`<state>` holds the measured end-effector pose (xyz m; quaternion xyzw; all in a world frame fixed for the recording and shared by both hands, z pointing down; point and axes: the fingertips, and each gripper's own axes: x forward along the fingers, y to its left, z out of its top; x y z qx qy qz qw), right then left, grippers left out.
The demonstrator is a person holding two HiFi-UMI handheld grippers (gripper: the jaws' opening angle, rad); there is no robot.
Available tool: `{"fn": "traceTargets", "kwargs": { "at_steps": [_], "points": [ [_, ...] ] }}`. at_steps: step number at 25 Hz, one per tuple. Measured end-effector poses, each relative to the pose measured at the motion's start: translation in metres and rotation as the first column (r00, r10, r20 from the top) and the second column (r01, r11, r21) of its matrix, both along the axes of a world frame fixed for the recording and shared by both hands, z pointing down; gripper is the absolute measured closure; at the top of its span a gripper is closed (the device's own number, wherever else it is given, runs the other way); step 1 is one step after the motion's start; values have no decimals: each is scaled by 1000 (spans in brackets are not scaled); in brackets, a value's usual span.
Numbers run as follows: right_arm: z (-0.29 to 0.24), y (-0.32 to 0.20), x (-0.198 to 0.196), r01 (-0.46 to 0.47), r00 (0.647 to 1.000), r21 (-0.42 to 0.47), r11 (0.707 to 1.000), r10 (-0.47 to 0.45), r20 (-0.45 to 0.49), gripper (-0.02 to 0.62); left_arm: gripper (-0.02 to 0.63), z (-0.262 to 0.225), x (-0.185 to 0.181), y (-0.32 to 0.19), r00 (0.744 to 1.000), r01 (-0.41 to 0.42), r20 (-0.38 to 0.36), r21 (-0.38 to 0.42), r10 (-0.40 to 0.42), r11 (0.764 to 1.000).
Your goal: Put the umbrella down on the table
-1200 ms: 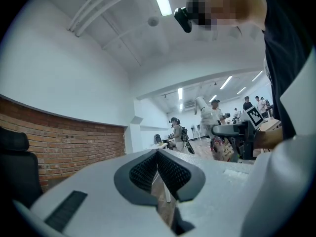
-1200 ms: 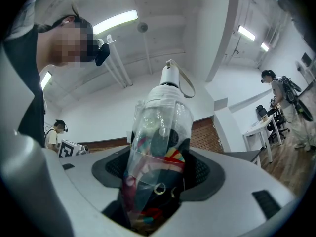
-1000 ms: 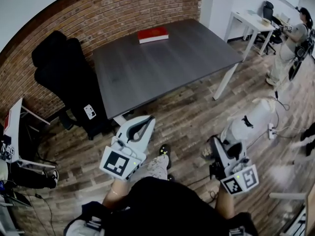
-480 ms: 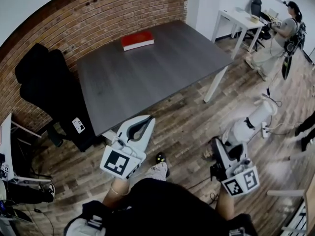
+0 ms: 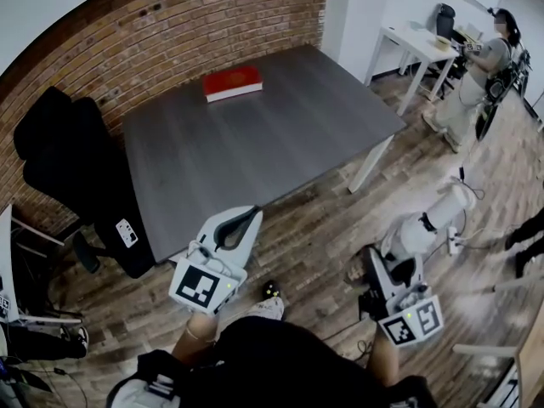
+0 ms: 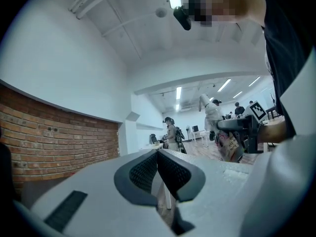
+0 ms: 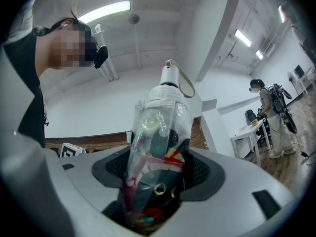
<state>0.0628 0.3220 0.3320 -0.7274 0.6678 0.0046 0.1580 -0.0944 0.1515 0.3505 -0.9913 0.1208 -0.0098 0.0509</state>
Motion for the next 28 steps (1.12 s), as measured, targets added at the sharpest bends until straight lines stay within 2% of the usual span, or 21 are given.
{"fn": "traceTargets", "kwargs": {
  "at_steps": [9, 14, 28],
  "points": [
    [9, -81, 28, 64, 997, 13, 998, -64, 33, 305, 603, 1, 13, -73, 997, 67, 29, 33, -67, 997],
    [5, -116, 33, 76, 997, 8, 997, -76, 19, 305, 603, 5, 21, -106, 997, 73, 26, 19, -74, 997],
    [-1, -153, 44, 61, 998, -34, 998, -61, -15, 305, 603, 9, 44, -147, 999, 39, -24, -21, -40, 999]
  ]
}}
